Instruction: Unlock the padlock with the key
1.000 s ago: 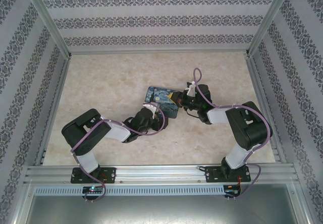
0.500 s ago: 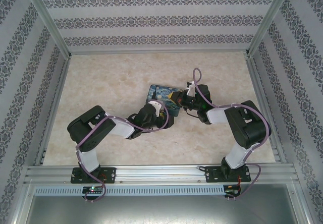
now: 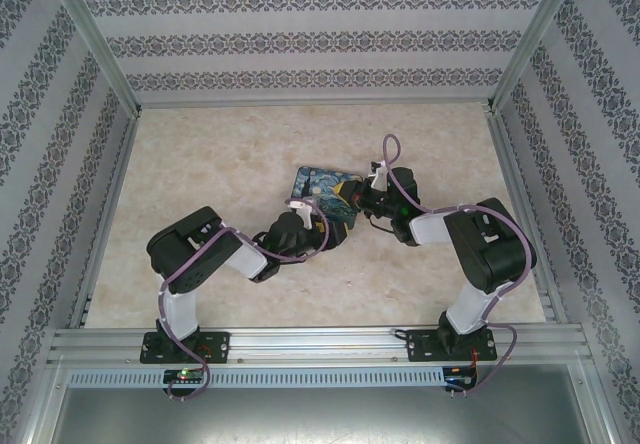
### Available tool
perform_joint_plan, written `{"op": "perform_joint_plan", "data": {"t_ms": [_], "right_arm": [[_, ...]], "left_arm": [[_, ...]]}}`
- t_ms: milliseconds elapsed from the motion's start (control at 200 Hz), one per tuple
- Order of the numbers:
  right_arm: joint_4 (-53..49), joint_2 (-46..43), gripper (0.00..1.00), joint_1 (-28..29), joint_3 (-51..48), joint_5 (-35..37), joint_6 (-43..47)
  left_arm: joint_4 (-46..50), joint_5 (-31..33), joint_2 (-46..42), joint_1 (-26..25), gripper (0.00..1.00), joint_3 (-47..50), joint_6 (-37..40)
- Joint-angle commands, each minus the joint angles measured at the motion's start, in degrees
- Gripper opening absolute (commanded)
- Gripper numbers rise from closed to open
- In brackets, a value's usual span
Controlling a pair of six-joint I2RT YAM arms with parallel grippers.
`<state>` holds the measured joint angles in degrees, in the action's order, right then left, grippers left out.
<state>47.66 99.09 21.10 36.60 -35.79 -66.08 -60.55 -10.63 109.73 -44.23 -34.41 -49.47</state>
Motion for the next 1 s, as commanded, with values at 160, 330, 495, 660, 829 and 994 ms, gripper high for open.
{"op": "perform_joint_plan", "data": {"t_ms": [160,330,495,660,829,994], "right_arm": [[0.86,-0.08,0.0,-0.69,-0.57,0.72,-0.27],[0.77,-0.45,0.0,-0.97,-0.83,0.81,-0.27],[0.77,-0.5,0.0,-1.04,-0.83,0.9,-0.53],[0.77,-0.56,0.0,-0.98,-0.57,0.9,-0.88],[0.77,-0.57,0.0,-0.98,-0.59,0.99,-1.0],[0.59,-0.65,0.0,-0.98,-0.65,1.24,-0.98]], "left_arm": [[-1.61,4.8,3.08,0.56,0.72,3.12,-7.94],[0.7,7.02,2.95,0.63,0.71,3.81,-10.84],[0.96,7.22,3.14,0.59,0.71,4.0,-11.52],[-4.05,6.69,4.77,0.71,0.7,4.66,-12.01],[1.13,6.4,4.57,1.16,0.71,3.72,-13.5],[13.77,7.85,1.53,1.16,0.69,1.36,-12.37]]}}
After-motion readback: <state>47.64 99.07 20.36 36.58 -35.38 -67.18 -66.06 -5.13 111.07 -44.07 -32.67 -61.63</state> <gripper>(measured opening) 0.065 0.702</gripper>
